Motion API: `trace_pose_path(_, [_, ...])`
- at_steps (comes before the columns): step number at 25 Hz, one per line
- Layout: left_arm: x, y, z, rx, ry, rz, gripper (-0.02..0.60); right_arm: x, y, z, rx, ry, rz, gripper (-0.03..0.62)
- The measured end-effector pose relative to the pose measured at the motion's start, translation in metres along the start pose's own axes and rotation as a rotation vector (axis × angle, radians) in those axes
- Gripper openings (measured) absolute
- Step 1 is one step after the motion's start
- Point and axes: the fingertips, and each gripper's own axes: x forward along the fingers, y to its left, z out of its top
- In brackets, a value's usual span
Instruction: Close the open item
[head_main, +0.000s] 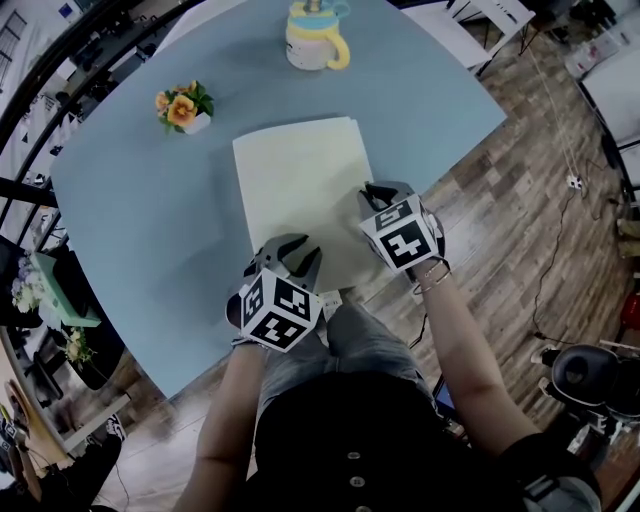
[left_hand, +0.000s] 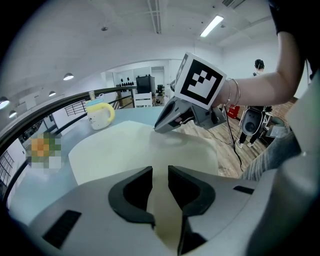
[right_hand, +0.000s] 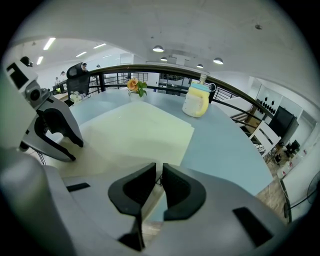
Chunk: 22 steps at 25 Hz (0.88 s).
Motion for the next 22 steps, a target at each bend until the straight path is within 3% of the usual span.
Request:
trace_pose_path(13, [-0.017,-0.005,0.006,-0.055,-0.073,0.003,0.104,-0.009,0.005,0.004,0.011,-0.068,-0.011,0.0])
trace_pose_path(22, [-0.033,-0.001,0.01,-0.127,-0.133,0.039,0.103,-0.03,0.006,0.009,0.092,-0.181,0.03,0.072])
